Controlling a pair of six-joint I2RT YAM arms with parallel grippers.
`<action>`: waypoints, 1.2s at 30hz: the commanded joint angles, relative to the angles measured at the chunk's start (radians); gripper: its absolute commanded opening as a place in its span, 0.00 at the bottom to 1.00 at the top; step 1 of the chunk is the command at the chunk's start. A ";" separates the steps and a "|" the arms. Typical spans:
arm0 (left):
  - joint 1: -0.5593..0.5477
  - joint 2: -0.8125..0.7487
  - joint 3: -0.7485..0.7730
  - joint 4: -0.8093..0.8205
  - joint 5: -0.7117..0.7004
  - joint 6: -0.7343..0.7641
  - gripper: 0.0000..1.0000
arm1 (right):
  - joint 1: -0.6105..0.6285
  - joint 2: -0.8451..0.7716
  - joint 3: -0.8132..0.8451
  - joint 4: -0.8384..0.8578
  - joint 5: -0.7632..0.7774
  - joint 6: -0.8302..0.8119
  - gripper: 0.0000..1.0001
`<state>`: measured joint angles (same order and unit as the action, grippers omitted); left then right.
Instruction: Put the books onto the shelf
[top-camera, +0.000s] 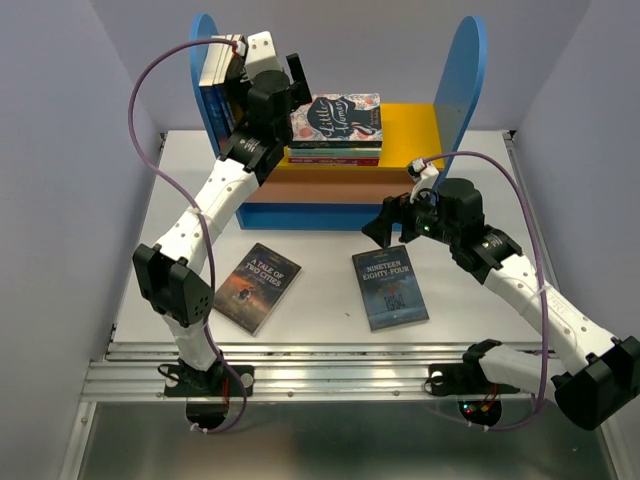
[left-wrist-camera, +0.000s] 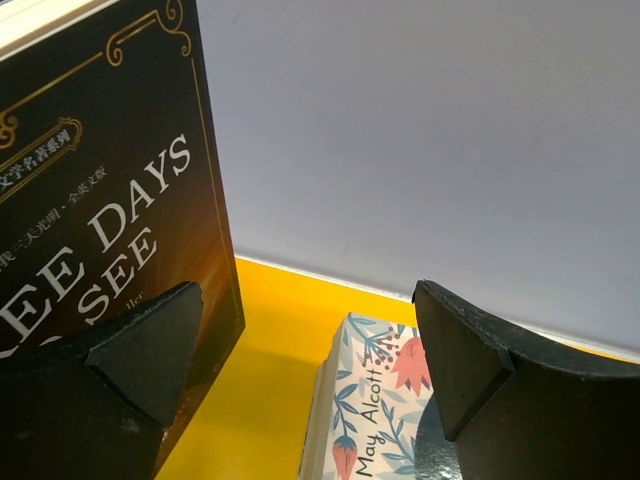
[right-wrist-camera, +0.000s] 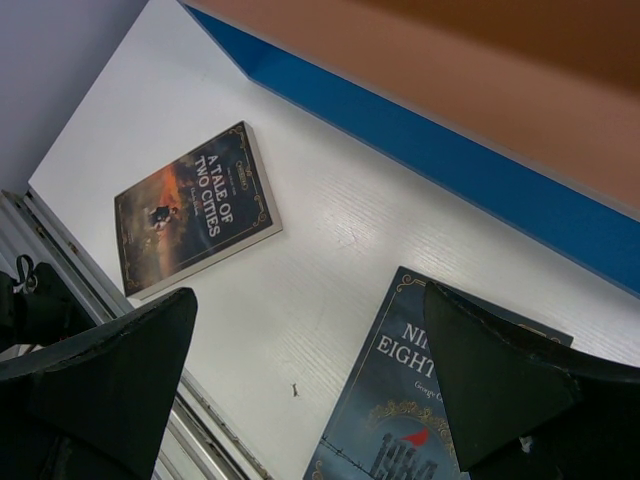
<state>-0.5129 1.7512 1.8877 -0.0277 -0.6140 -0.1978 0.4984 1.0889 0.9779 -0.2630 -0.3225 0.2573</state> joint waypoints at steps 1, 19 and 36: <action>0.011 -0.090 0.036 0.057 0.057 -0.023 0.99 | -0.001 0.002 0.008 0.015 -0.009 -0.012 1.00; 0.008 -0.169 0.034 0.081 0.401 -0.018 0.99 | -0.001 -0.038 0.008 0.015 -0.024 -0.006 1.00; -0.061 -0.438 -0.179 0.150 0.747 -0.086 0.99 | -0.001 -0.135 -0.074 -0.001 0.069 0.068 1.00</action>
<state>-0.5377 1.3880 1.7824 0.0521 0.0795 -0.2562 0.4984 1.0016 0.9257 -0.2687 -0.3141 0.2867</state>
